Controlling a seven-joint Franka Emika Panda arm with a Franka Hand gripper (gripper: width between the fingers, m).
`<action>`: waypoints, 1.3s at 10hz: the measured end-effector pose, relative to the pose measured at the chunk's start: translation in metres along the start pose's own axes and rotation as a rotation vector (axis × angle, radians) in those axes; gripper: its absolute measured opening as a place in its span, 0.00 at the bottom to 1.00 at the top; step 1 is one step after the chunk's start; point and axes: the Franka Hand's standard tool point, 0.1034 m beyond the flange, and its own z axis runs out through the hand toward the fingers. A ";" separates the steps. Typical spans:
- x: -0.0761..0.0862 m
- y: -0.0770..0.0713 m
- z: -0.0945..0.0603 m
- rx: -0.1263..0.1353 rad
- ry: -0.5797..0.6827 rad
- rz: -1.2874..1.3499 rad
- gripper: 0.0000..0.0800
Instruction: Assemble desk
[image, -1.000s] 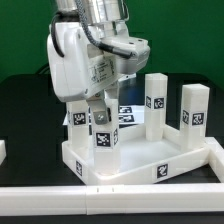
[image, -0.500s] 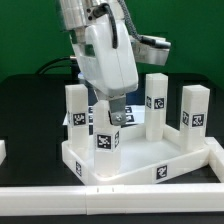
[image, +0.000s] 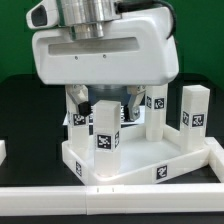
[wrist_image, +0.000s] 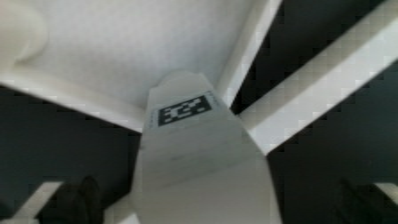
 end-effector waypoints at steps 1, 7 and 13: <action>0.000 0.003 0.002 -0.002 0.003 -0.035 0.81; 0.002 0.003 -0.001 0.005 0.006 0.307 0.36; 0.009 0.010 -0.003 0.053 -0.015 1.146 0.36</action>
Offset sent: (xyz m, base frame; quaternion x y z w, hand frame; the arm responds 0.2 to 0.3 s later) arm 0.0000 0.0000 0.0000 0.0000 0.0000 0.0000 1.0000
